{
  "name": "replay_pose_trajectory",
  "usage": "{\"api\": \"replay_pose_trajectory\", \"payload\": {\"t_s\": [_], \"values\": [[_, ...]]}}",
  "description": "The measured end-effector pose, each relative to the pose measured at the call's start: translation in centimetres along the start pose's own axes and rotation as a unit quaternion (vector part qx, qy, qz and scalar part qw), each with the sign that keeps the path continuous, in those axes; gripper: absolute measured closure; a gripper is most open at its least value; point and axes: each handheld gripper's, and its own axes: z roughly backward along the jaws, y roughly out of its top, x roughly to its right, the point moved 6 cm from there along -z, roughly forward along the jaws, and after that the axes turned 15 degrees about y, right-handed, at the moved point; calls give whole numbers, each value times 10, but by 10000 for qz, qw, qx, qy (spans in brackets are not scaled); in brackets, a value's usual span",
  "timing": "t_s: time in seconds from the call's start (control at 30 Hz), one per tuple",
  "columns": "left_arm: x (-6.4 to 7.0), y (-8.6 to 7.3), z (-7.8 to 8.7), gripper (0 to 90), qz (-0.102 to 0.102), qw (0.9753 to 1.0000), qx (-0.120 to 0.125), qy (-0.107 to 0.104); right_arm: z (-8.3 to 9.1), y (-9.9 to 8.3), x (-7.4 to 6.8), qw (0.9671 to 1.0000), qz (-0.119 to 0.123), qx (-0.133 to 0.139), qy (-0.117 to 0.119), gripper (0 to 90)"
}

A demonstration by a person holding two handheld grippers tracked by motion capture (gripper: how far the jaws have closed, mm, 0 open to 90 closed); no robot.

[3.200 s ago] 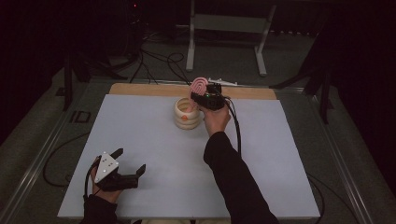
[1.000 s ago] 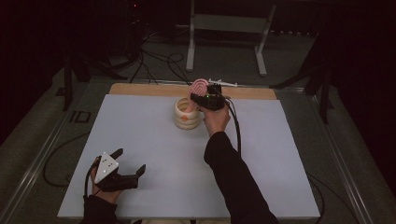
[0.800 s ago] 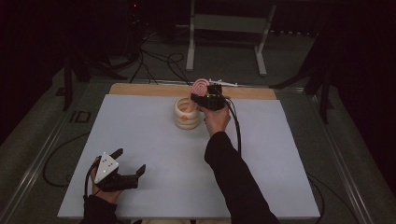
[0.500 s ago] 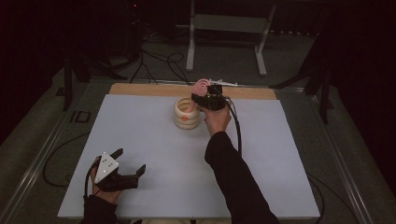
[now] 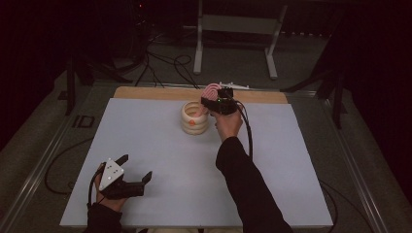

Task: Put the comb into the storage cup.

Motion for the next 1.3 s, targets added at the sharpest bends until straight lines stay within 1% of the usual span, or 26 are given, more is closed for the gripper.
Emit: {"api": "replay_pose_trajectory", "payload": {"t_s": [0.13, 0.27, 0.33, 0.4, 0.5, 0.57, 0.6, 0.63, 0.73, 0.9, 1.0, 1.03, 1.17, 1.3], "values": [[0, 0, 0, 4, 1, 10000, -1, -2, 2, 0, 3, 9999, 82, -55, -92, 505], [1, 0, -1, 4, -7, 10000, -8, -2, 4, -1, 4, 9998, 130, -96, -104, 502], [1, 0, -1, 4, -6, 10000, -10, 0, 4, 0, 3, 9997, 173, -121, -115, 486], [0, 0, 0, 4, -3, 10000, -6, 2, 4, -1, 2, 9993, 280, -186, -157, 462], [0, 0, 0, 4, -10, 10000, -9, 3, 5, -1, 2, 9991, 313, -224, -189, 422], [0, 0, 0, 4, -10, 10000, -9, 3, 5, -1, 2, 9990, 308, -239, -199, 422], [0, 0, 0, 4, -7, 10000, -5, 3, 5, -1, 2, 9990, 308, -239, -199, 406], [0, 0, 0, 4, -5, 10000, -6, 3, 6, -1, 3, 9989, 303, -280, -200, 371], [0, 0, 0, 4, -3, 10000, -3, 4, 7, -2, 3, 9987, 322, -331, -226, 349], [1, 0, -1, 4, -3, 10000, -7, 4, 9, -3, 6, 9977, 381, -440, -340, 267], [1, 0, -1, 4, 0, 10000, -3, 6, 10, -3, 6, 9976, 422, -424, -340, 234], [1, 0, -1, 4, 0, 10000, -5, 3, 11, -3, 6, 9976, 438, -430, -312, 200], [1, 0, -1, 4, -13, 10000, -5, -1, 13, -4, 7, 9963, 582, -490, -411, 134], [1, 0, -1, 4, -10, 10000, -5, -5, 15, -5, 7, 9948, 715, -538, -480, 95]]}}
